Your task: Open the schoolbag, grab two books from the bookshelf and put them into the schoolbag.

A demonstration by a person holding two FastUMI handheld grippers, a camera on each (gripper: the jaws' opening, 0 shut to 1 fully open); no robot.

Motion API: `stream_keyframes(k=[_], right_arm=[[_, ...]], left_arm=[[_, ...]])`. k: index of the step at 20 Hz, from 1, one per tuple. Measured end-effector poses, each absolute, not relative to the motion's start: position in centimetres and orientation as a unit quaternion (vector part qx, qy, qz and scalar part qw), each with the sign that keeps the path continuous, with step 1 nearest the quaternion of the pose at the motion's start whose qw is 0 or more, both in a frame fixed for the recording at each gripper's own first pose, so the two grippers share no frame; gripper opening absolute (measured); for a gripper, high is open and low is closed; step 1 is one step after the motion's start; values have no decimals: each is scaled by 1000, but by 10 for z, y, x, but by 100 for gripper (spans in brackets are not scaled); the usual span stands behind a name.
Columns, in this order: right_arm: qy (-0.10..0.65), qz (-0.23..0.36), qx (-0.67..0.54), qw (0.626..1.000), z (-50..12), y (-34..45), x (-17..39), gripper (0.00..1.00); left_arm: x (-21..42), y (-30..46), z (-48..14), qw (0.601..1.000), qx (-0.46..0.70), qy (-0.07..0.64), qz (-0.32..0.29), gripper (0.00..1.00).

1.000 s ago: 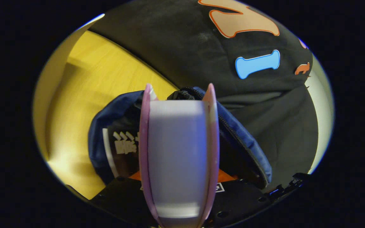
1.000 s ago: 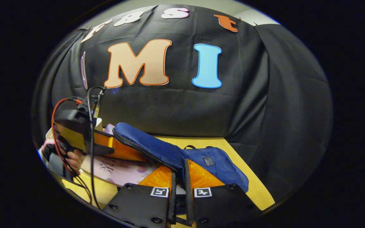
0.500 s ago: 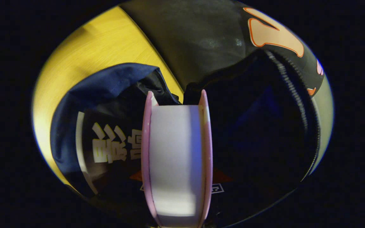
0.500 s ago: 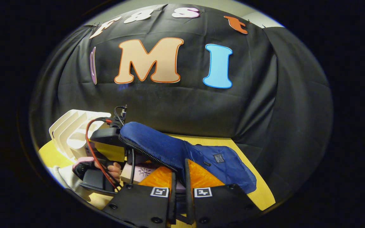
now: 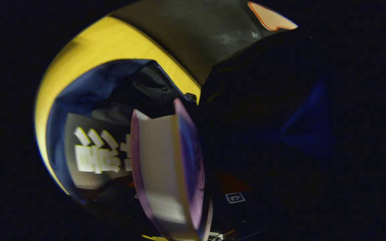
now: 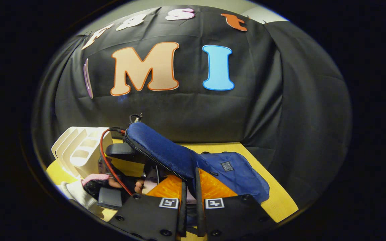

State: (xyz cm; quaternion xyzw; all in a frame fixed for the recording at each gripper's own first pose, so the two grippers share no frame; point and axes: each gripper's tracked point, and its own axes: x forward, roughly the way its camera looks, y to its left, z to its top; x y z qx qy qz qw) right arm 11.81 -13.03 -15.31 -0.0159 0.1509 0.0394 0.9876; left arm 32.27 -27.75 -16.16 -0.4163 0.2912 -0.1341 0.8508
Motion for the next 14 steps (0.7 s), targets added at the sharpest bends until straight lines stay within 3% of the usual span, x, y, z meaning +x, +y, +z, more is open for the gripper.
stream_keyframes(k=[1, 3, 4, 7, 9, 10, 14], right_arm=[[151, 38, -12, 988, -154, -132, 119, 15], [150, 37, -12, 988, -153, -132, 119, 15], [150, 36, -13, 988, -154, -132, 119, 15], [152, 36, -13, 988, -155, -132, 119, 15], [157, 41, -10, 987, -156, -130, 116, 12], [160, 45, -11, 986, -158, -128, 113, 21], [177, 56, -7, 983, -163, -123, 103, 24]], left_arm=[[320, -270, -162, 859, -402, 292, -123, 61], [311, -256, -159, 870, -383, 293, -102, 67], [306, -252, -157, 873, -378, 292, -100, 78], [291, -232, -154, 883, -360, 290, -79, 96], [274, -219, -152, 887, -350, 292, -72, 96], [269, -215, -148, 889, -351, 287, -68, 96], [242, -199, -129, 906, -318, 275, -49, 96]])
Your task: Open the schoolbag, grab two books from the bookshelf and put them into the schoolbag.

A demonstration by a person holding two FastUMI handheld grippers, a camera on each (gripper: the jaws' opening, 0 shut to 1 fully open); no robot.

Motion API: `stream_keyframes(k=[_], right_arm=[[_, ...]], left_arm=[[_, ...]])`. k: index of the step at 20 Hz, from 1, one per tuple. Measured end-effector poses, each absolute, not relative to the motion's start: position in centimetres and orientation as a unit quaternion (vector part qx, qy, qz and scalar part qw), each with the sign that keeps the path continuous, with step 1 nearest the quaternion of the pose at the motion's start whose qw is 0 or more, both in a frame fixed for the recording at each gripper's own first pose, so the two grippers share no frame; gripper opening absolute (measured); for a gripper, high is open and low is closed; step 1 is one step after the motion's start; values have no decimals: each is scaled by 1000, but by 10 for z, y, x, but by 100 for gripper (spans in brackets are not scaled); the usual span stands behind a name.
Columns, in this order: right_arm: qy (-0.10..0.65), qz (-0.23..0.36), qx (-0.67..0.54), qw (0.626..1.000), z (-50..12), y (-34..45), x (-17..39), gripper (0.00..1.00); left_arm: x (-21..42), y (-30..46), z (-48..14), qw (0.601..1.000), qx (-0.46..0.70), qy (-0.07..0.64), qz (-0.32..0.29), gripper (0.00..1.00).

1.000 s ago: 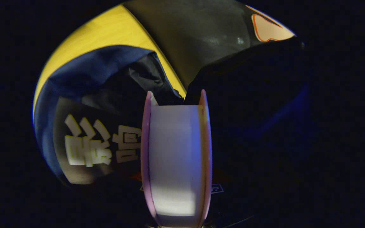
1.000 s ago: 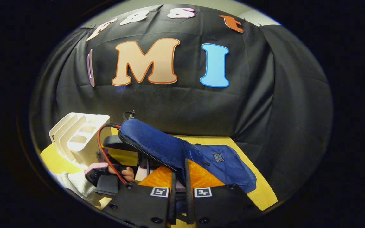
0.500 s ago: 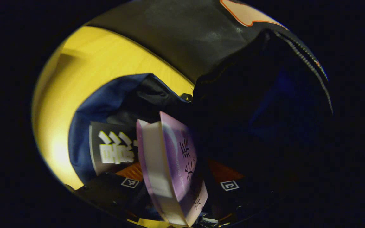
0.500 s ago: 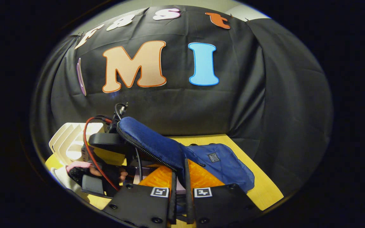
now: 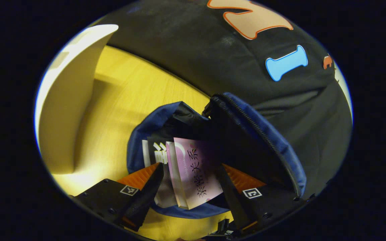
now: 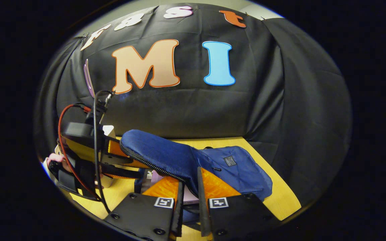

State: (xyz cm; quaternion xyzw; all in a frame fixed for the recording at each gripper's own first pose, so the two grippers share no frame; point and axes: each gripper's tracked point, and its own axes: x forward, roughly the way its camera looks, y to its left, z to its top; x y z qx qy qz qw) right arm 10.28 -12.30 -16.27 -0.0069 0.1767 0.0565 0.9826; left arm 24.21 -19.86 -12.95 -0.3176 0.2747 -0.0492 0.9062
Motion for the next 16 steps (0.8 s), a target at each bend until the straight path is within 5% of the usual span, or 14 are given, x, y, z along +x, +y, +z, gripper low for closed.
stream_keyframes(k=[3, 6, 11, 14, 16], right_arm=[[185, 64, 2, 981, -160, -117, 89, 36], [186, 76, 1, 980, -147, -108, 65, 71], [162, 89, -14, 983, -118, -85, 43, 93], [130, 101, -8, 986, -90, -61, 44, 100], [106, 109, -6, 988, -71, -48, 48, 96]], left_arm=[[214, -183, -112, 919, -283, 273, -35, 96], [175, -166, -90, 929, -257, 266, -28, 96], [119, -118, -62, 936, -253, 243, 15, 96], [95, -79, -43, 949, -222, 216, 57, 96], [80, -57, -23, 961, -188, 185, 84, 96]])
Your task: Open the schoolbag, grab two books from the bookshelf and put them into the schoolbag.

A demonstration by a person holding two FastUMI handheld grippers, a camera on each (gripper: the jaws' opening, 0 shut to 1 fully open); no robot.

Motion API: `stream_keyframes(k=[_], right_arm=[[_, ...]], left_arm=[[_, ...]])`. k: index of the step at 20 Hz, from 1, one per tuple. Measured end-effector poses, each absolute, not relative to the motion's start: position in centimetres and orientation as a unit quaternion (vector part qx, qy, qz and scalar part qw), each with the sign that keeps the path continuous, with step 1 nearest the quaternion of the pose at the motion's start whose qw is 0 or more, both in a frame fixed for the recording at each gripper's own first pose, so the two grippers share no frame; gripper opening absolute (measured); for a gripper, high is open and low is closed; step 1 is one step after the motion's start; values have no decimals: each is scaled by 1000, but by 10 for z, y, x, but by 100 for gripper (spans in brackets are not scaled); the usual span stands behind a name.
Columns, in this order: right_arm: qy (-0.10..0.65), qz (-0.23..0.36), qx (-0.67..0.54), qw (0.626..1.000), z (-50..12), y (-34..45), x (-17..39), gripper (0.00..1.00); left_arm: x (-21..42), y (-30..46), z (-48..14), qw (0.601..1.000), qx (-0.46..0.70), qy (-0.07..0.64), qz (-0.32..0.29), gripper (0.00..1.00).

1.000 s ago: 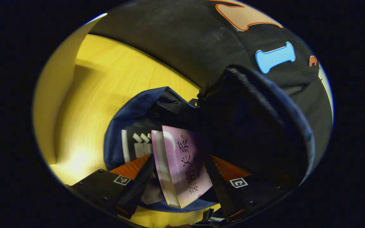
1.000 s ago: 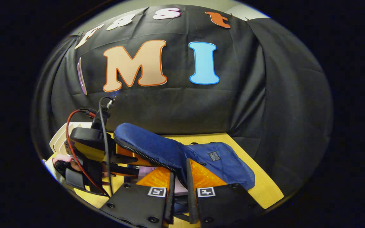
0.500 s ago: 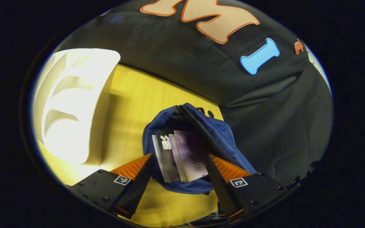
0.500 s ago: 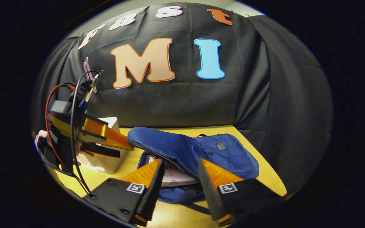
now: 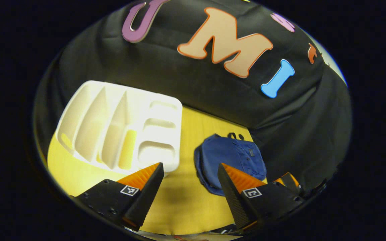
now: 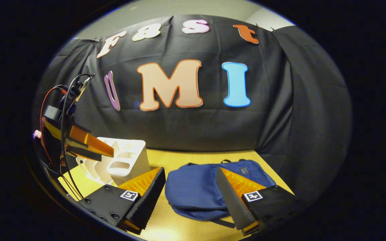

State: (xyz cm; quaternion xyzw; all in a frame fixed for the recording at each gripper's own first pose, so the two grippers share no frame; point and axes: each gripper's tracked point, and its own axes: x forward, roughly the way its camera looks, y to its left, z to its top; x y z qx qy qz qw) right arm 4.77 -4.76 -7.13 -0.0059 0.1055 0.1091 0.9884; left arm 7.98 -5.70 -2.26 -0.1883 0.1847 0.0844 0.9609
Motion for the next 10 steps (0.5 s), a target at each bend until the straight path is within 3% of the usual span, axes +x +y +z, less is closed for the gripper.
stream_keyframes(k=[8, 10], right_arm=[[24, 114, -9, 993, -4, -23, 59, 94], [9, 110, -9, 994, 7, -20, 59, 100]], left_arm=[[19, 18, 46, 979, -33, 84, 185, 95], [9, 25, 58, 979, -24, 70, 190, 95]])
